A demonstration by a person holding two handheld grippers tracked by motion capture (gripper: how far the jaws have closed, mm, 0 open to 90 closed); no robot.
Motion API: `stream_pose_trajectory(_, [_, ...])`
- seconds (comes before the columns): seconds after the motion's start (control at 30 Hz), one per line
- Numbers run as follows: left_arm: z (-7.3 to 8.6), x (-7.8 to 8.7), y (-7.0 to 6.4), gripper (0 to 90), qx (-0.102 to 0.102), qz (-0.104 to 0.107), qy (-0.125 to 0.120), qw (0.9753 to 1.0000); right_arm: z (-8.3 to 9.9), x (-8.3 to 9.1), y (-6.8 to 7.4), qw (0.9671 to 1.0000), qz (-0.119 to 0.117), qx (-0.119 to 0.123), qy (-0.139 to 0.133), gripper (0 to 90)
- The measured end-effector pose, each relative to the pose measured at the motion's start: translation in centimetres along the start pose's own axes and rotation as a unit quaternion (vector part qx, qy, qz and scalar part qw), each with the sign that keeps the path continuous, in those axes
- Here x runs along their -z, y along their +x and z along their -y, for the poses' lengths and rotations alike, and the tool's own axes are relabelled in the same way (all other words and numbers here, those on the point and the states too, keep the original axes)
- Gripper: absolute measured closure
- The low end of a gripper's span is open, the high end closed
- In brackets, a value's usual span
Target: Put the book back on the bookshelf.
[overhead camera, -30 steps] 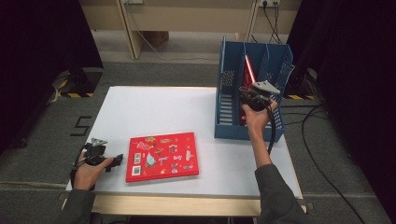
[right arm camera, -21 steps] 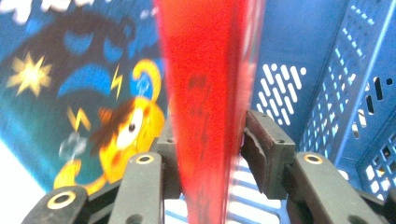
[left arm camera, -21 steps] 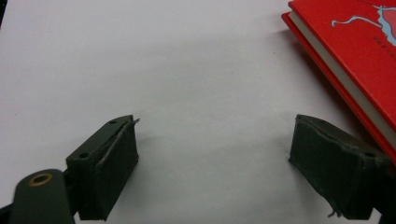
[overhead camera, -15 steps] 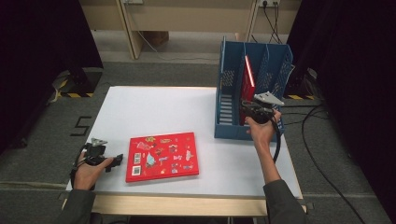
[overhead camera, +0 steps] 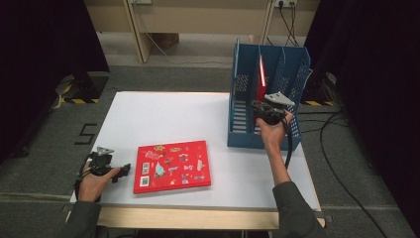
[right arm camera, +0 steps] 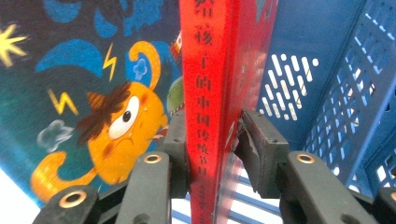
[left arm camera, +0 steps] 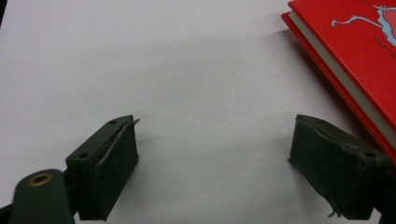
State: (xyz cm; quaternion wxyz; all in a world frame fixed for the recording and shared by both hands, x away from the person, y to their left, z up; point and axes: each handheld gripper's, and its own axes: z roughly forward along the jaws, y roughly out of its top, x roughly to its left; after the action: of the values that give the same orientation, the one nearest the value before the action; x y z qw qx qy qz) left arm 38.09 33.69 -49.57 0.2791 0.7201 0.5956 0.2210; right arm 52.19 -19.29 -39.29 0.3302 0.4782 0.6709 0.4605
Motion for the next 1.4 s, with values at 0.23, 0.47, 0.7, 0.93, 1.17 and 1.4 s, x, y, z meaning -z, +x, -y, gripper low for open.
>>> stream_pose_trajectory(0.23, [0.0, 0.0, 0.0, 13.7, 0.0, -0.001, 0.0, 1.0, -0.2, -0.9, -0.2, 0.9999, 0.006, -0.008, -0.006, 65.3])
stream_pose_trajectory(0.47, [0.0, 0.0, 0.0, 13.7, 0.0, 0.0, -0.001, 1.0, -0.5, -1.4, -0.3, 1.0, 0.005, -0.005, 0.0, 64.5])
stream_pose_trajectory(0.7, [0.0, 0.0, 0.0, 13.7, 0.0, 0.001, 0.0, 1.0, -0.3, -0.5, -0.3, 0.9999, -0.003, -0.011, -0.008, 57.0])
stream_pose_trajectory(0.93, [0.1, 0.0, 0.0, 13.7, 0.0, 0.001, -0.001, 1.0, 0.0, 2.6, -0.1, 0.9996, -0.015, -0.021, -0.014, 46.5])
stream_pose_trajectory(1.17, [0.0, 0.0, 0.0, 13.7, 0.001, 0.001, -0.001, 1.0, 1.0, 6.0, 1.4, 0.9987, -0.043, -0.016, -0.021, 41.8])
stream_pose_trajectory(1.4, [0.0, 0.1, 0.0, 13.9, -0.001, -0.001, -0.001, 1.0, 3.2, 8.4, 3.1, 0.9966, -0.08, -0.013, -0.014, 40.1])
